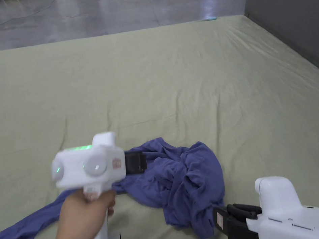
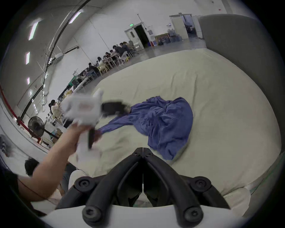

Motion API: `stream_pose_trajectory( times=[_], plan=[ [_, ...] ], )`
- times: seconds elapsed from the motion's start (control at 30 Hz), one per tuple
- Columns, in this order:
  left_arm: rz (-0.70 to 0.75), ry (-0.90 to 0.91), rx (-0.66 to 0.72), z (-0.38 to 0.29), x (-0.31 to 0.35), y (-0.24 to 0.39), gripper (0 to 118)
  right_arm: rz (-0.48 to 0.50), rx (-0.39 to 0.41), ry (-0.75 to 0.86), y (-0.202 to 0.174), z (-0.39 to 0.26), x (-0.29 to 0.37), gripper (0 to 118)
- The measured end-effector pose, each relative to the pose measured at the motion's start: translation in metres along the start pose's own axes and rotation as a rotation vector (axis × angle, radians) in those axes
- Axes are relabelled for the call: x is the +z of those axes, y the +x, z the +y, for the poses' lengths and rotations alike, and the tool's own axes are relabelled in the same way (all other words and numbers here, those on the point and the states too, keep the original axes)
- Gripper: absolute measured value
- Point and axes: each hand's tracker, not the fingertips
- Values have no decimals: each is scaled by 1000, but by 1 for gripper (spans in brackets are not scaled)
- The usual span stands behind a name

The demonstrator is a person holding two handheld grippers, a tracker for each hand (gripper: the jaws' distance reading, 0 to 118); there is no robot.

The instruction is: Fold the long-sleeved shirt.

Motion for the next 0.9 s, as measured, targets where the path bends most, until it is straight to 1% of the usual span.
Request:
stream_pose_trajectory(
  times=[0.1, 0.13, 0.17, 0.2, 0.23, 0.27, 0.3, 0.37, 0.4, 0.47, 0.5, 0.53, 0.57, 0.6, 0.63, 0.67, 0.7, 0.73, 0.77, 0.8, 0.83, 0.87, 0.9],
  plan=[
    [85, -130, -42, 43, -70, 2, 118, -27, 6, -40, 3, -9, -6, 2],
    [116, -185, -58, 41, -96, -2, 118, -38, 4, -57, 6, -11, -8, 2],
    [135, -232, -71, 41, -113, -2, 115, -45, 0, -72, 10, -13, -9, 2],
    [141, -287, -83, 36, -126, 0, 106, -52, -8, -89, 14, -14, -11, 2],
    [143, -349, -120, 31, -137, 2, 89, -59, -16, -98, 19, -14, -12, 2],
    [108, -378, -150, 25, -138, -2, 79, -69, -21, -104, 23, -13, -13, 2],
    [116, -268, -131, 28, -121, 0, 71, -86, -25, -111, 28, -12, -15, 2],
    [73, -269, -127, 32, -105, 5, 0, -124, -27, -116, 37, -4, -20, 2],
    [58, -243, -162, 34, -91, 6, 0, -136, -24, -120, 41, 3, -25, 2],
    [3, -240, -157, 34, -71, 9, 0, -124, -7, -108, 48, 20, -36, 2],
    [-26, -210, -146, 35, -58, 8, 0, -105, 2, -90, 52, 32, -44, 2],
    [-44, -184, -122, 35, -50, 7, 0, -66, -12, -63, 58, 48, -56, 7],
    [-47, -164, -109, 36, -40, 5, 0, -29, -26, -60, 66, 59, -67, 57],
    [-61, -150, -92, 37, -28, 3, 0, -40, -70, -94, 76, 75, -85, 110],
    [-70, -136, -75, 37, -17, 2, 0, -94, -135, -154, 84, 87, -106, 118],
    [-75, -121, -64, 33, -1, 6, 0, -86, -172, -198, 91, 87, -124, 115],
    [-76, -112, -64, 31, 10, 7, 0, -64, -211, -160, 100, 80, -146, 117],
    [-76, -102, -60, 29, 21, 8, 0, -88, -249, -217, 105, 75, -170, 117],
    [-75, -94, -60, 27, 29, 10, 0, -137, -289, -279, 103, 81, -176, 116],
    [-73, -82, -61, 29, 33, 6, 0, -159, -313, -356, 102, 75, -190, 109],
    [-67, -65, -64, 29, 39, 5, 0, -116, -316, -418, 101, 66, -204, 96],
    [-71, -58, -55, 28, 45, 3, 0, -71, -307, -445, 99, 58, -211, 86],
    [-84, -51, -27, 28, 52, -1, 0, -44, -291, -451, 95, 57, -209, 86]
  ],
)
